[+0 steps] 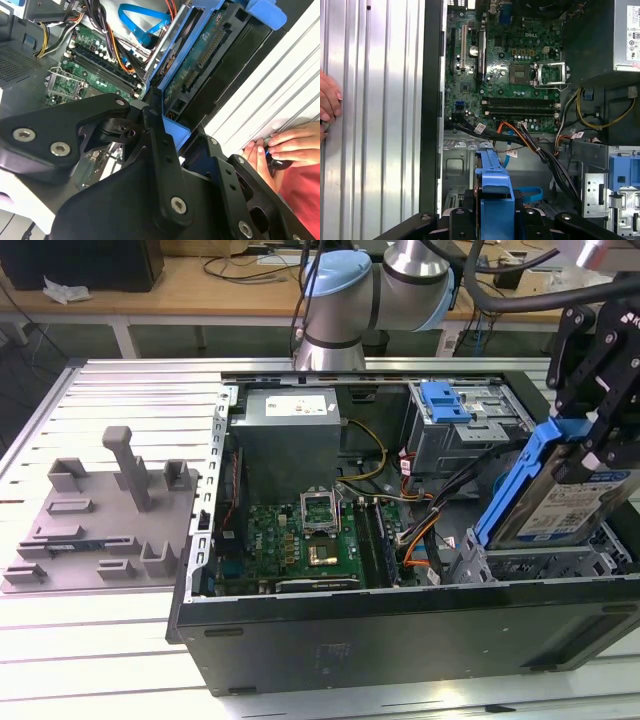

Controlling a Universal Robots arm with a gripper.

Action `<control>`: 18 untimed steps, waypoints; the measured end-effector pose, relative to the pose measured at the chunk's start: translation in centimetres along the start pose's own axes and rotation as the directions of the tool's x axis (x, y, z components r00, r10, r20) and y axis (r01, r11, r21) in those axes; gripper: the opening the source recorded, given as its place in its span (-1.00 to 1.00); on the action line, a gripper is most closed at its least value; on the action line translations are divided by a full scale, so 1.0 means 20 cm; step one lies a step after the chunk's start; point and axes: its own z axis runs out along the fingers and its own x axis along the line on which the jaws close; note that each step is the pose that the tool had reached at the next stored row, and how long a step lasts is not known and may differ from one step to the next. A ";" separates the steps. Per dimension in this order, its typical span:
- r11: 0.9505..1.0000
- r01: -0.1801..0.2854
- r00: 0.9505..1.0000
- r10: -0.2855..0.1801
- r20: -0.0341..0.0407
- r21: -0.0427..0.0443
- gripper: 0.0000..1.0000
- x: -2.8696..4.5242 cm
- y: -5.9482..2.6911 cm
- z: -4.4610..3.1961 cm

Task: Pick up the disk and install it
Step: 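Insert the disk into the insertion slot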

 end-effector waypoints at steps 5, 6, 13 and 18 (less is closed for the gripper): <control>1.000 0.000 1.000 0.000 0.000 0.000 -0.26 0.001 -0.001 0.021; 1.000 0.000 1.000 0.000 0.000 0.000 -0.26 0.001 -0.001 0.026; 1.000 0.000 1.000 0.000 0.000 0.000 -0.26 0.003 -0.001 0.054; 1.000 0.000 1.000 0.000 0.000 0.000 -0.26 0.004 -0.002 0.076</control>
